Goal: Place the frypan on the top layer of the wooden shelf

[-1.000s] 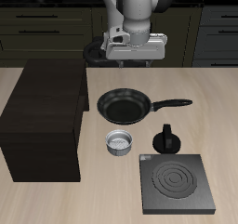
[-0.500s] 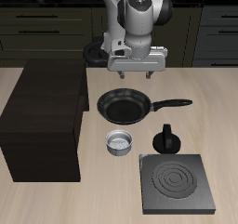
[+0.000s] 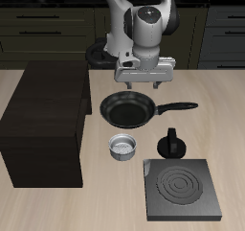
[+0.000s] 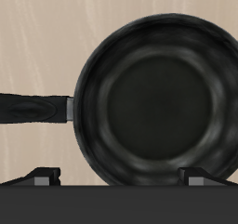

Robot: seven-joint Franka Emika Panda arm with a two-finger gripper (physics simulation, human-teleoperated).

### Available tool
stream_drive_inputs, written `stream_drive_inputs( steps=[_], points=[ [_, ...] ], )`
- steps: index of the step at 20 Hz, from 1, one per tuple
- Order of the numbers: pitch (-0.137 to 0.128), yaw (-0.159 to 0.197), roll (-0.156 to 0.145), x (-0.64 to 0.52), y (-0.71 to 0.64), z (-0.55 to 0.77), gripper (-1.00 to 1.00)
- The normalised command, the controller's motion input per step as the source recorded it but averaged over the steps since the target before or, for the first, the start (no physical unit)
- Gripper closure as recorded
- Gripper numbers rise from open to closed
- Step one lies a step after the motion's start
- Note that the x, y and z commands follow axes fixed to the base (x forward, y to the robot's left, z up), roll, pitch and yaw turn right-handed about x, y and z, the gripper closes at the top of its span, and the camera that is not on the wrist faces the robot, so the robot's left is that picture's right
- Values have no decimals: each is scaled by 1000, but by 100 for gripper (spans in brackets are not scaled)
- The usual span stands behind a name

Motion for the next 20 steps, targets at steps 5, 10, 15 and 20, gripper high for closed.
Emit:
stream_drive_inputs(
  steps=[5, 10, 15, 20],
  points=[
    [21, -4, 16, -4, 80, -130, -100],
    [23, 9, 20, -43, 143, -284, -100],
    [-30, 44, 12, -93, 54, -96, -100],
    [-7, 40, 7, -118, 34, -255, -100]
  ],
)
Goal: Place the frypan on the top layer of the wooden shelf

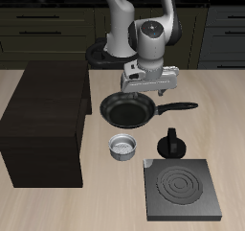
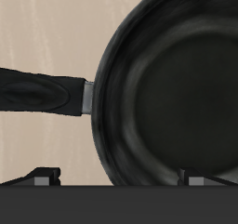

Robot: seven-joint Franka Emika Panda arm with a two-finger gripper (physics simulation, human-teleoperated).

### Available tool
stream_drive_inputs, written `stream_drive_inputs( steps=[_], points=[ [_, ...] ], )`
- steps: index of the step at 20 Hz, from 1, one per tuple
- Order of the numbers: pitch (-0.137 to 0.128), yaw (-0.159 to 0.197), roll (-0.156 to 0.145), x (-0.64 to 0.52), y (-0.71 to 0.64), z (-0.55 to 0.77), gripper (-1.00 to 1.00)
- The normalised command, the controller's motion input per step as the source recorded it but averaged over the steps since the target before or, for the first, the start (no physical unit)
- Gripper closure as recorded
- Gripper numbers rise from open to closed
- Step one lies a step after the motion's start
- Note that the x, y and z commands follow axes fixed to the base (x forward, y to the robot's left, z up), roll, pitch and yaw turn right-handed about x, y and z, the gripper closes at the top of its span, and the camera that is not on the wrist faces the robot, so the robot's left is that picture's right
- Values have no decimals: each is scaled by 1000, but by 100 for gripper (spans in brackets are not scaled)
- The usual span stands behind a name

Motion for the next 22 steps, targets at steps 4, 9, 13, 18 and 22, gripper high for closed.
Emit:
stream_drive_inputs(
  steps=[4, 9, 13, 18, 22],
  points=[
    [4, 2, -9, -15, -29, -103, -100],
    [2, 4, 16, -85, 65, -118, -100],
    [2, 27, 47, -55, 111, -112, -100],
    [64, -34, 72, 114, 33, -125, -100],
    [11, -10, 18, 137, -58, -100, 100]
  ],
)
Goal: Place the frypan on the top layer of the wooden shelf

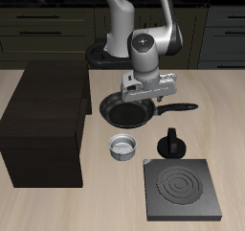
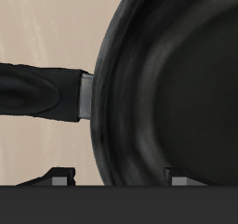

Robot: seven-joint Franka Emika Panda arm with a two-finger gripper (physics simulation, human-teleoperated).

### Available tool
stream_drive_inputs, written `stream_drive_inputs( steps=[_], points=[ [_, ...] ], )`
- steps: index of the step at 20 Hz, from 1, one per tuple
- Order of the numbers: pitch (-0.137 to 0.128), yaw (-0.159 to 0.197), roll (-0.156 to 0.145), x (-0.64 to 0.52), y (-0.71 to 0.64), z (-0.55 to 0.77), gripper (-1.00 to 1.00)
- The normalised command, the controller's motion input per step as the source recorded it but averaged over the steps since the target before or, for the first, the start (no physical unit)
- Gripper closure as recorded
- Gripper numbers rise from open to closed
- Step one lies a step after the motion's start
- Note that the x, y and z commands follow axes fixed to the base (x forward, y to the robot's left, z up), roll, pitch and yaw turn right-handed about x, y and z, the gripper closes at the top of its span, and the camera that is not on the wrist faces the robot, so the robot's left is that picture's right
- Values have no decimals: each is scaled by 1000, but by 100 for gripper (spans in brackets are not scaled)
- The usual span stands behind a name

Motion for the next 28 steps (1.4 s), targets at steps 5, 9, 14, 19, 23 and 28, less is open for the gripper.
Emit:
stream_drive_inputs(
  steps=[5, 9, 14, 19, 23, 28],
  points=[
    [28, -11, -27, 131, -152, -43, 100],
    [10, -5, 0, 38, -79, 2, 100],
    [-16, 24, 0, 36, 38, 90, 100],
    [-20, 29, 9, 40, 78, 171, 100],
    [-47, 5, -44, 118, -37, 297, 100],
    [-40, -1, -65, 115, -168, 246, 100]
  ],
)
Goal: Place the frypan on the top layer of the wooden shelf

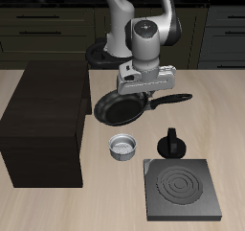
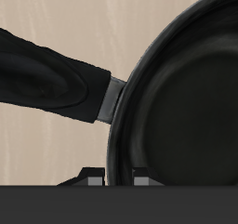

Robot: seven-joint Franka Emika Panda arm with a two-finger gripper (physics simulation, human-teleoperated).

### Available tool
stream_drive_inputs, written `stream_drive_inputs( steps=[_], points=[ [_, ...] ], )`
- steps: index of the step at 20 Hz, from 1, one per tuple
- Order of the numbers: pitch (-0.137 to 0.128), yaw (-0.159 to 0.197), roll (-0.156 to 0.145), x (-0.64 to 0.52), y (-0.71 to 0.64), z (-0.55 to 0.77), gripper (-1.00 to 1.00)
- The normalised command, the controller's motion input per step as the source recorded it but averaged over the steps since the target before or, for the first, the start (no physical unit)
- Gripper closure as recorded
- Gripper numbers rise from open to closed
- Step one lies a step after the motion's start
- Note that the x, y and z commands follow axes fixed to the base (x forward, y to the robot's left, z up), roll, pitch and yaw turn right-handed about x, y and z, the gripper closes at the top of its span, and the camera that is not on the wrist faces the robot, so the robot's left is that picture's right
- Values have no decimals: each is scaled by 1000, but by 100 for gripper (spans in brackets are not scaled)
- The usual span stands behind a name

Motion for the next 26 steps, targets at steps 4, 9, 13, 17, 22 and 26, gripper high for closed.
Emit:
stream_drive_inputs(
  steps=[4, 9, 13, 17, 22, 26],
  points=[
    [-51, 4, -41, 102, -123, 420, 100],
    [-44, -21, 1, -59, -68, 397, 100],
    [-18, -21, 29, -103, 25, 201, 100],
    [-41, -7, -15, -6, -26, 228, 100],
    [-31, -2, 3, -59, 31, 245, 100],
    [-47, -16, 5, -88, 75, 301, 100]
  ],
)
